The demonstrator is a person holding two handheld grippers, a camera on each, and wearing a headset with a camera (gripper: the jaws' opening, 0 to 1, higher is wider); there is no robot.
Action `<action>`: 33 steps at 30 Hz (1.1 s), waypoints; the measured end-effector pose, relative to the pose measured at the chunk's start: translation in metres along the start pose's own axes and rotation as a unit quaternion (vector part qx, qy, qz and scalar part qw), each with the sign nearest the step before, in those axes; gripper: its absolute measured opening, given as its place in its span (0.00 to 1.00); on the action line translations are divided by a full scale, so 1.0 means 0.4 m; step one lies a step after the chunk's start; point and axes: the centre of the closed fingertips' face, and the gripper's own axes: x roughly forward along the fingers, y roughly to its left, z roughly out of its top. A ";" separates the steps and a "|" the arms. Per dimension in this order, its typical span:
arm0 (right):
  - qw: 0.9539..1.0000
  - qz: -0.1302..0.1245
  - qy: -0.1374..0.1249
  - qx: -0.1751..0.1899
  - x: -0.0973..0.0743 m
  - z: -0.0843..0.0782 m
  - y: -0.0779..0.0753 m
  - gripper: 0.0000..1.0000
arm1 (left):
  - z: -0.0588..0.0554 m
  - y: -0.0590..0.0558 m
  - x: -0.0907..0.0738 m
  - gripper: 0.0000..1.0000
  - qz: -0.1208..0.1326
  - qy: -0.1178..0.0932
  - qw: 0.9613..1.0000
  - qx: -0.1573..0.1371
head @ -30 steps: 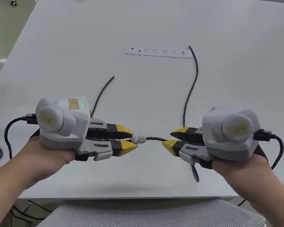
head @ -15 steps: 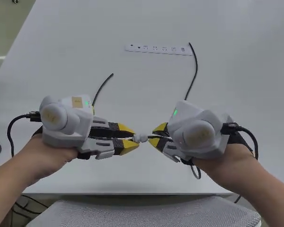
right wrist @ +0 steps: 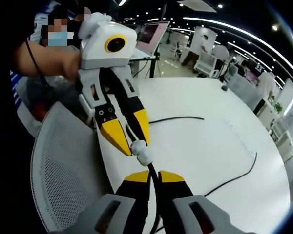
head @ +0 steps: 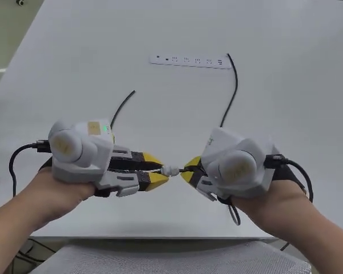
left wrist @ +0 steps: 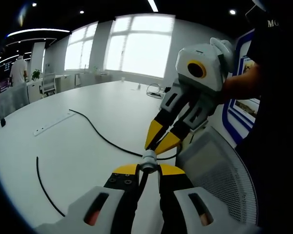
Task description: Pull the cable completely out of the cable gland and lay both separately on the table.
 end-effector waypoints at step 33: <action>0.962 -0.039 0.005 0.271 -0.013 -0.201 -0.094 0.02 | -0.002 -0.011 0.021 0.16 0.008 0.004 1.000 -0.010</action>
